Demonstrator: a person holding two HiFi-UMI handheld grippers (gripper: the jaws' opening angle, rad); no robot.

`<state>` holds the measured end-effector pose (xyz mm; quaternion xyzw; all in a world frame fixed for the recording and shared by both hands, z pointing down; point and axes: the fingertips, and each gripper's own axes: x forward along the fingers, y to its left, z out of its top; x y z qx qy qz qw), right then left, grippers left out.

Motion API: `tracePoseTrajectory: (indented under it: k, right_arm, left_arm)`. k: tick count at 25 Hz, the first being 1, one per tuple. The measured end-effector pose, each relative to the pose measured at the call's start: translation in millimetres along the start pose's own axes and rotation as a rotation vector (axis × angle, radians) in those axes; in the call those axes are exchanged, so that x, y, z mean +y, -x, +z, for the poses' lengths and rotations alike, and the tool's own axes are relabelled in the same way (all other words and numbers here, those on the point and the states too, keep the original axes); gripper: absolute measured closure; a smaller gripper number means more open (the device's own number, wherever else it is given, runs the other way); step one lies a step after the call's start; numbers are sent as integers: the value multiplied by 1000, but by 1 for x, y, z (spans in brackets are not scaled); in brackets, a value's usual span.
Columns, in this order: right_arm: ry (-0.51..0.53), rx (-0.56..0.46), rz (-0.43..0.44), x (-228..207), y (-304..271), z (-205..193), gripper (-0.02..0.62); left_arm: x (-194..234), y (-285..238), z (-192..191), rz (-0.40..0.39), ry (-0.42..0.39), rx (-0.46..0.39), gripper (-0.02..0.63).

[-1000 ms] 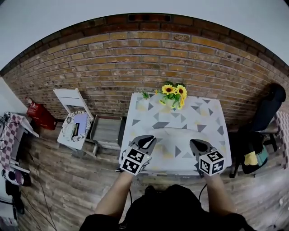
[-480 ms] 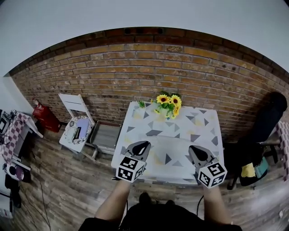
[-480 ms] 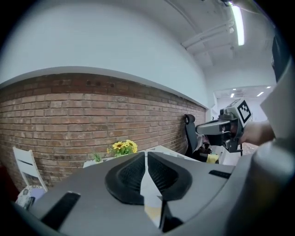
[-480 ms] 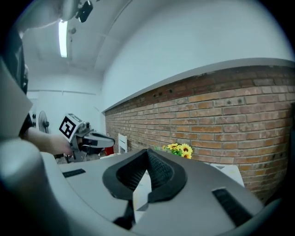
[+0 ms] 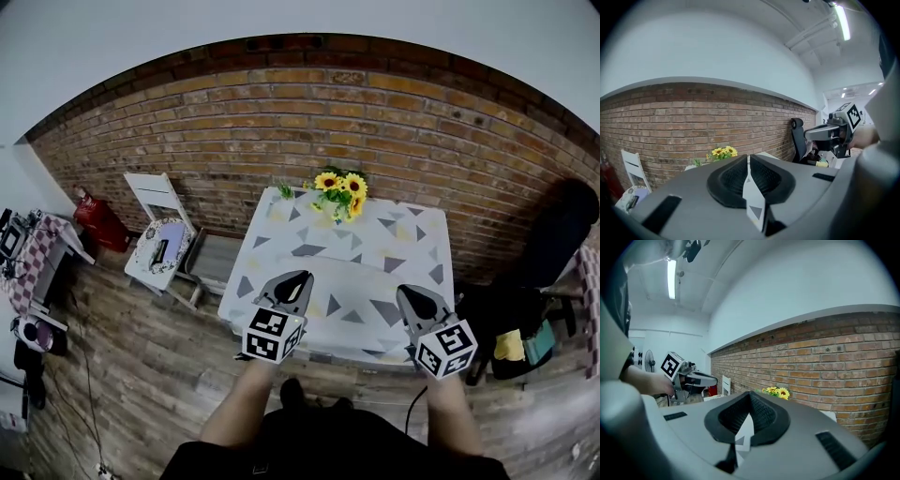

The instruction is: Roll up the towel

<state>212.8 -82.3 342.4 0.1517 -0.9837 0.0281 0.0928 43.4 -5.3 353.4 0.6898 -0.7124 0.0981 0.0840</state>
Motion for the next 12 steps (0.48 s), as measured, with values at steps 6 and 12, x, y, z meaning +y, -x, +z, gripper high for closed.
tracePoseTrajectory:
  k: [6,12]
  right_arm:
    - [13,-12,34,2,6,1,580]
    - [-7,-18,41,4,13,-3,580]
  left_arm:
    - [-5,11,1,37,15,0,572]
    - [-8,21,-2,54,27,1,572]
